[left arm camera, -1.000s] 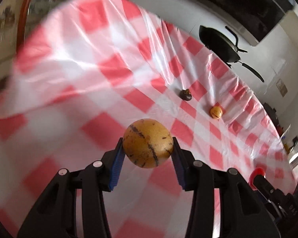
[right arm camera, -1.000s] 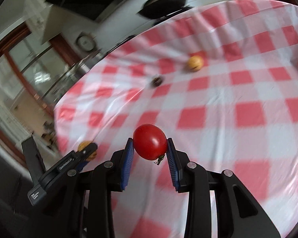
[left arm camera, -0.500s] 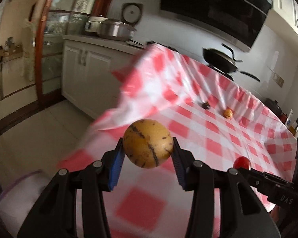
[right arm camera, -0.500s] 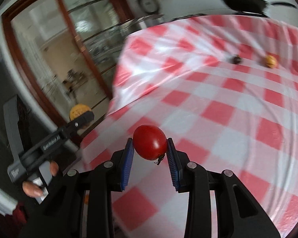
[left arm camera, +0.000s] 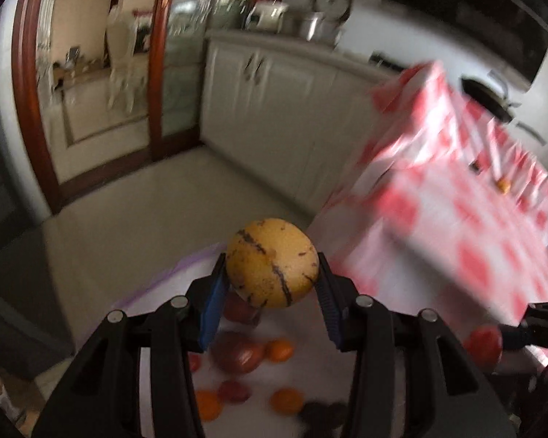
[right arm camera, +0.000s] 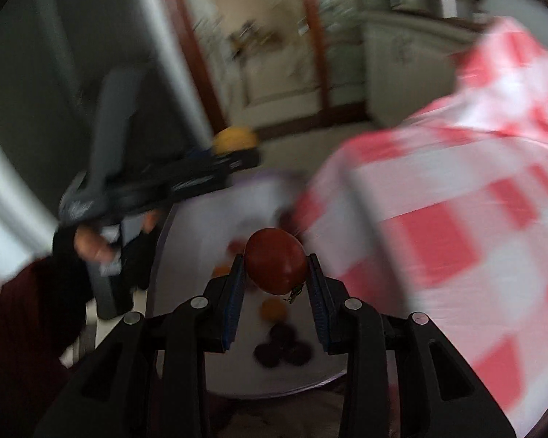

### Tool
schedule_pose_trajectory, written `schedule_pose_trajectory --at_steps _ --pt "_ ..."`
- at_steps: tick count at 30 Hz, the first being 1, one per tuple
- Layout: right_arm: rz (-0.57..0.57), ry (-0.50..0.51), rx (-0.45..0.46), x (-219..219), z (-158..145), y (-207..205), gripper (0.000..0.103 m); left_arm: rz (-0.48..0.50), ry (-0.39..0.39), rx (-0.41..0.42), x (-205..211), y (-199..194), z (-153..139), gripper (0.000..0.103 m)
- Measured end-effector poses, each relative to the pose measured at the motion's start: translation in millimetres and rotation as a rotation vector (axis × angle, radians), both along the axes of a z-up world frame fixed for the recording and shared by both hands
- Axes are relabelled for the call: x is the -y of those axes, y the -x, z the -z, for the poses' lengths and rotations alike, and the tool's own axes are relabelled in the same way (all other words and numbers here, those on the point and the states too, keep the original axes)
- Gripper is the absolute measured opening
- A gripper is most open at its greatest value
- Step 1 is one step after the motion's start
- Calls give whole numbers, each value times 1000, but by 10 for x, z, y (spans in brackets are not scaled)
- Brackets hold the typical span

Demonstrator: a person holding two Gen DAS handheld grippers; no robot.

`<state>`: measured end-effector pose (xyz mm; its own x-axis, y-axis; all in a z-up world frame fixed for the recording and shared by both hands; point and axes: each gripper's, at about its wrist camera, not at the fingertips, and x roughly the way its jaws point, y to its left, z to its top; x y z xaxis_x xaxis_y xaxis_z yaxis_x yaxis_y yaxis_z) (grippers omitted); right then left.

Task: Organize fruits
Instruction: 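Carry the tomato and pepino over the white box and open both grippers, then move both open grippers back over the last fruits on the tablecloth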

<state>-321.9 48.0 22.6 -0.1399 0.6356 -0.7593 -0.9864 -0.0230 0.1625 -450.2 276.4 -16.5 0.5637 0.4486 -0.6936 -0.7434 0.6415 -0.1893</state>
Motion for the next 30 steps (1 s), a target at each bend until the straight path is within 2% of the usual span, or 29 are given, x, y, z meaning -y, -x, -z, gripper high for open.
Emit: schedule_pose_trajectory --at_steps 2,4,6,9,15,18,20,25,26,28,29,30 --pt "-79 81 30 -151 244 213 34 -6 43 -56 -39 32 200 46" --pt "-106 153 58 -272 474 318 34 -7 90 -110 -71 80 417 46" --pt "-94 234 85 -416 763 333 34 -21 114 -176 -100 80 607 46" --pt "-60 310 138 -547 1038 278 34 -75 151 -258 -212 122 835 46" --pt "-54 404 272 -737 1462 246 34 -169 253 -293 -475 207 1075 46" --pt "-97 421 358 -733 1571 393 34 -166 262 -329 -530 164 1132 46" --pt "-110 420 382 -704 1591 430 34 -169 261 -357 -546 114 1169 47" --pt "-89 404 378 -618 1532 388 35 -164 272 -384 -535 47 1197 48" --pt "-86 392 378 -592 1494 380 37 -164 264 -385 -522 39 1176 49" --pt "-87 367 370 -584 1411 364 49 -164 256 -385 -528 32 1155 60" --pt "-88 348 370 -552 1365 369 58 -168 253 -390 -527 13 1169 64" --pt "-93 335 370 -527 1331 377 61 -172 248 -400 -537 7 1157 73"
